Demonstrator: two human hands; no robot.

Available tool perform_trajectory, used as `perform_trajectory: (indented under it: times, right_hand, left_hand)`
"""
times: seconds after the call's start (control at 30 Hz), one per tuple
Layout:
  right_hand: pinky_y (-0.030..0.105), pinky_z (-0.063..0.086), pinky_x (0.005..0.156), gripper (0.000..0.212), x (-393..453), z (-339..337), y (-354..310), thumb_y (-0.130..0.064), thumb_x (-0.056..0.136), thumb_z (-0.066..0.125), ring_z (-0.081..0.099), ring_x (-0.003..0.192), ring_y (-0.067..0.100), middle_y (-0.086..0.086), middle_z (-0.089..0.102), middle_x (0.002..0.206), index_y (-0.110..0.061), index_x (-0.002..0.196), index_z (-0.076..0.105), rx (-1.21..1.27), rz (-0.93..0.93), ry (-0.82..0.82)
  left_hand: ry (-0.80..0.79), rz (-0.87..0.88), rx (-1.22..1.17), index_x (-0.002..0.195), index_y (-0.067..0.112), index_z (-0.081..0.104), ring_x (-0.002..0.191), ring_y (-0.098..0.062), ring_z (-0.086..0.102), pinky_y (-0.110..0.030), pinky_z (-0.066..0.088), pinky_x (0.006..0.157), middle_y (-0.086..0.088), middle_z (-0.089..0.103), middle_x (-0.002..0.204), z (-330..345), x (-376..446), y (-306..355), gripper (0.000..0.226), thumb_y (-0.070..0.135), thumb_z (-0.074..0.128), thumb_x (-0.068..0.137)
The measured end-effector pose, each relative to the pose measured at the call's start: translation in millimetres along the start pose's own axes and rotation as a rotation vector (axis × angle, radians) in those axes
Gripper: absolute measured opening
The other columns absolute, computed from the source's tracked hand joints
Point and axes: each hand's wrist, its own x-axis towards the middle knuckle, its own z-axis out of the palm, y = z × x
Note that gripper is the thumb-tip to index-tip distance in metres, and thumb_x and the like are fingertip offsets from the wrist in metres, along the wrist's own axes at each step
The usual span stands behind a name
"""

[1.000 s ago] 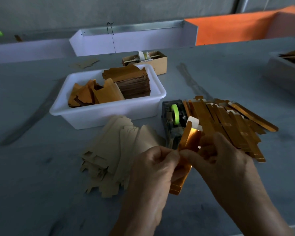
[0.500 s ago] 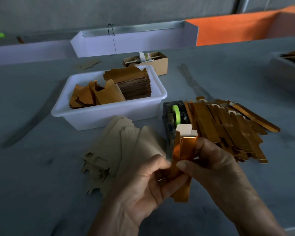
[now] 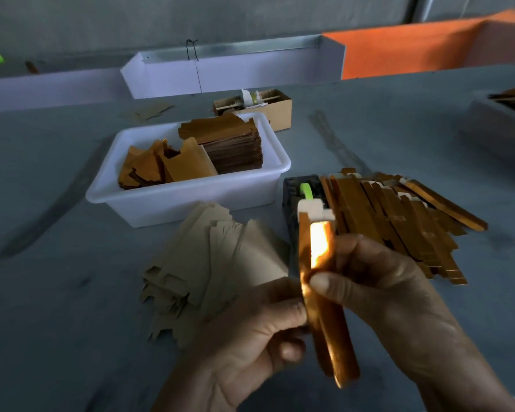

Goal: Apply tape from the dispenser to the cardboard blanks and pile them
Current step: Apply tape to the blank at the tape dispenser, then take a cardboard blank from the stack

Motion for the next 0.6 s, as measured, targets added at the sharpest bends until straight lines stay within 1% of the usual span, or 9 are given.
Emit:
perform_trajectory:
  times: [0.03, 0.1, 0.13, 0.2, 0.27, 0.33, 0.4, 0.5, 0.6]
  right_hand:
    - [0.017, 0.053, 0.062, 0.022, 3, -4, 1, -0.039, 0.059, 0.066, 0.068, 0.075, 0.003, -0.010, 0.071, 0.079, -0.033, 0.080, 0.069, -0.067, 0.019, 0.056]
    - [0.022, 0.051, 0.066, 0.029, 10, -16, 3, -0.051, 0.061, 0.059, 0.067, 0.077, 0.006, -0.011, 0.071, 0.083, -0.035, 0.085, 0.066, -0.217, 0.056, 0.220]
    - [0.027, 0.051, 0.065, 0.022, 15, -23, 2, -0.049, 0.068, 0.059, 0.067, 0.074, 0.010, -0.010, 0.070, 0.082, -0.035, 0.085, 0.065, -0.265, 0.075, 0.318]
    - [0.036, 0.053, 0.062, 0.009, 27, -40, 4, -0.038, 0.083, 0.062, 0.065, 0.070, 0.017, -0.003, 0.067, 0.074, -0.031, 0.088, 0.065, -0.435, 0.098, 0.504]
    - [0.045, 0.052, 0.074, 0.023, 37, -58, 6, -0.038, 0.088, 0.058, 0.062, 0.080, 0.027, 0.001, 0.064, 0.081, -0.025, 0.105, 0.065, -0.676, 0.144, 0.679]
    - [0.046, 0.048, 0.086, 0.037, 39, -67, 6, -0.040, 0.088, 0.054, 0.057, 0.098, 0.031, 0.006, 0.063, 0.105, -0.025, 0.121, 0.058, -0.783, 0.166, 0.824]
    - [0.048, 0.047, 0.090, 0.040, 31, -64, 10, -0.040, 0.087, 0.054, 0.055, 0.107, 0.033, 0.008, 0.059, 0.120, -0.027, 0.125, 0.056, -0.784, 0.138, 0.871]
    - [0.051, 0.050, 0.085, 0.030, 17, -59, 22, -0.035, 0.087, 0.057, 0.059, 0.100, 0.030, 0.006, 0.061, 0.114, -0.028, 0.117, 0.060, -0.725, 0.124, 0.834]
    - [0.052, 0.052, 0.082, 0.020, 6, -52, 26, -0.030, 0.087, 0.059, 0.063, 0.093, 0.025, 0.000, 0.065, 0.101, -0.031, 0.106, 0.064, -0.588, 0.103, 0.802]
  left_hand:
    - [0.117, 0.037, 0.146, 0.072, 0.016, 0.067, 0.051, -0.005, 0.059, -0.015, 0.039, 0.039, 0.001, 0.065, 0.063, -2, 3, -2, 0.014, 0.015, 0.079, 0.064]
    - [0.471, 0.154, 0.428, 0.075, 0.020, 0.064, 0.057, -0.006, 0.063, -0.020, 0.044, 0.045, 0.000, 0.070, 0.070, -8, 11, -5, 0.011, 0.016, 0.074, 0.078]
    - [0.643, 0.254, 0.556, 0.076, 0.021, 0.062, 0.063, -0.010, 0.064, -0.025, 0.048, 0.052, -0.001, 0.070, 0.073, -11, 13, -4, 0.011, 0.016, 0.070, 0.081]
    - [0.929, 0.427, 0.981, 0.082, 0.020, 0.059, 0.082, -0.022, 0.063, -0.035, 0.050, 0.068, -0.002, 0.065, 0.082, -15, 15, -3, 0.007, 0.019, 0.065, 0.085]
    - [1.145, 0.551, 1.344, 0.086, 0.016, 0.060, 0.086, -0.031, 0.058, -0.037, 0.044, 0.067, -0.007, 0.060, 0.088, -18, 14, -2, 0.012, 0.023, 0.068, 0.081]
    - [1.226, 0.575, 1.468, 0.089, 0.011, 0.062, 0.086, -0.035, 0.055, -0.040, 0.044, 0.065, -0.012, 0.056, 0.091, -19, 13, 1, 0.025, 0.025, 0.077, 0.073]
    - [1.241, 0.406, 1.500, 0.100, 0.009, 0.060, 0.096, -0.034, 0.052, -0.042, 0.044, 0.076, -0.013, 0.050, 0.103, -22, 12, 3, 0.040, 0.035, 0.076, 0.074]
    - [1.195, 0.241, 1.507, 0.109, 0.012, 0.054, 0.106, -0.030, 0.049, -0.040, 0.042, 0.083, -0.010, 0.046, 0.114, -31, 14, 9, 0.049, 0.049, 0.067, 0.080]
    - [1.138, 0.268, 1.382, 0.105, 0.014, 0.053, 0.099, -0.027, 0.056, -0.036, 0.046, 0.075, -0.007, 0.057, 0.107, -36, 11, 16, 0.042, 0.046, 0.067, 0.082]
